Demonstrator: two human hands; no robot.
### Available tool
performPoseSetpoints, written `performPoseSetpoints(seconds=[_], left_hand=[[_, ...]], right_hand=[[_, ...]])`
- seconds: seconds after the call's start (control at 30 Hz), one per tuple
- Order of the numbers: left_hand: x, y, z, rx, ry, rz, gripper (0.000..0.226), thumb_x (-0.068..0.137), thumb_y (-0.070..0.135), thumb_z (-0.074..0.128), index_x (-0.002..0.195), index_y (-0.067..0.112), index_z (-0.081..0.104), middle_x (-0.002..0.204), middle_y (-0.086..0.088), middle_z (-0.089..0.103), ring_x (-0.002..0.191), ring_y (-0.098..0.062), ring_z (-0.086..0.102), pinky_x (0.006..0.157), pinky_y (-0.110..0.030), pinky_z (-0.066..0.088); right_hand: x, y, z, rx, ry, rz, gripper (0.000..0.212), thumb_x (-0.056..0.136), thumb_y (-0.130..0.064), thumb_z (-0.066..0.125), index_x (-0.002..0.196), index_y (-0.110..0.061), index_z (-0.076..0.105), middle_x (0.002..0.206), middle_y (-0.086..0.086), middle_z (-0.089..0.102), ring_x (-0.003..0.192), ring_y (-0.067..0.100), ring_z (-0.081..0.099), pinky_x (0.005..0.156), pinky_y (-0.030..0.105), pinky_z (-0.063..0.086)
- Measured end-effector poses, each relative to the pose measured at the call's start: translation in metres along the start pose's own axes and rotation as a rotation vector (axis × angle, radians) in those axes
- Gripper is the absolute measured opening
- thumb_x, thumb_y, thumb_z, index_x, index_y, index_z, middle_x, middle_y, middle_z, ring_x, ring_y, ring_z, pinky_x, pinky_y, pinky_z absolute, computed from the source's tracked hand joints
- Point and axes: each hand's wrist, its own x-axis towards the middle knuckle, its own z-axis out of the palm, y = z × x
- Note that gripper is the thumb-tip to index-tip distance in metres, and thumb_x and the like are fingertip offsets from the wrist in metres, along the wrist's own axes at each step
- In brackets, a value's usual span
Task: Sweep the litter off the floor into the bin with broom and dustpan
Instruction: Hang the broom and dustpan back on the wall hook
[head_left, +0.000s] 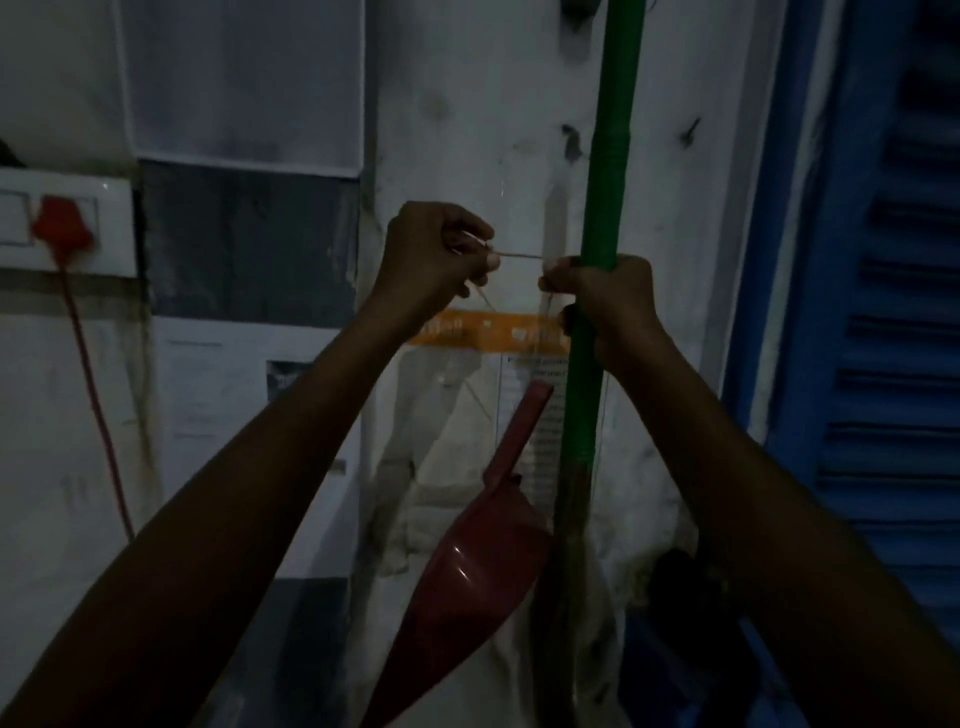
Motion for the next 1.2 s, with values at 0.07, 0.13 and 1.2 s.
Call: performPoseSetpoints(seconds=[0.07, 0.13, 1.2], left_hand=[[0.032, 0.013, 0.005, 0.029, 0.058, 0.067, 0.019, 0.083, 0.001, 0.079, 0.100, 0.001, 0.071, 0.080, -0.015, 0.074, 0.064, -0.019, 0.073, 0.049, -0.024, 0.052], [0.062, 0.024, 0.010, 0.059, 0.107, 0.114, 0.018, 0.082, 0.002, 0.080, 0.099, 0.001, 0.072, 0.078, -0.012, 0.074, 0.065, -0.018, 0.073, 0.050, -0.025, 0.054], [0.303, 0.084, 0.042, 0.353, 0.217, 0.221, 0.015, 0.085, 0.016, 0.078, 0.088, 0.026, 0.067, 0.099, -0.010, 0.074, 0.092, -0.025, 0.071, 0.081, -0.048, 0.061]], right_hand=[[0.024, -0.025, -0.001, -0.015, 0.014, -0.050, 0.014, 0.074, -0.006, 0.081, 0.082, -0.004, 0.069, 0.075, 0.010, 0.072, 0.049, 0.024, 0.060, 0.048, 0.027, 0.045], [0.046, -0.048, -0.001, -0.043, 0.047, -0.086, 0.019, 0.073, -0.007, 0.081, 0.087, -0.002, 0.069, 0.073, 0.008, 0.069, 0.043, 0.021, 0.056, 0.047, 0.026, 0.045], [0.234, -0.162, 0.020, -0.037, 0.187, -0.136, 0.021, 0.077, -0.014, 0.076, 0.084, -0.006, 0.058, 0.074, 0.009, 0.072, 0.062, 0.020, 0.071, 0.065, 0.038, 0.062]])
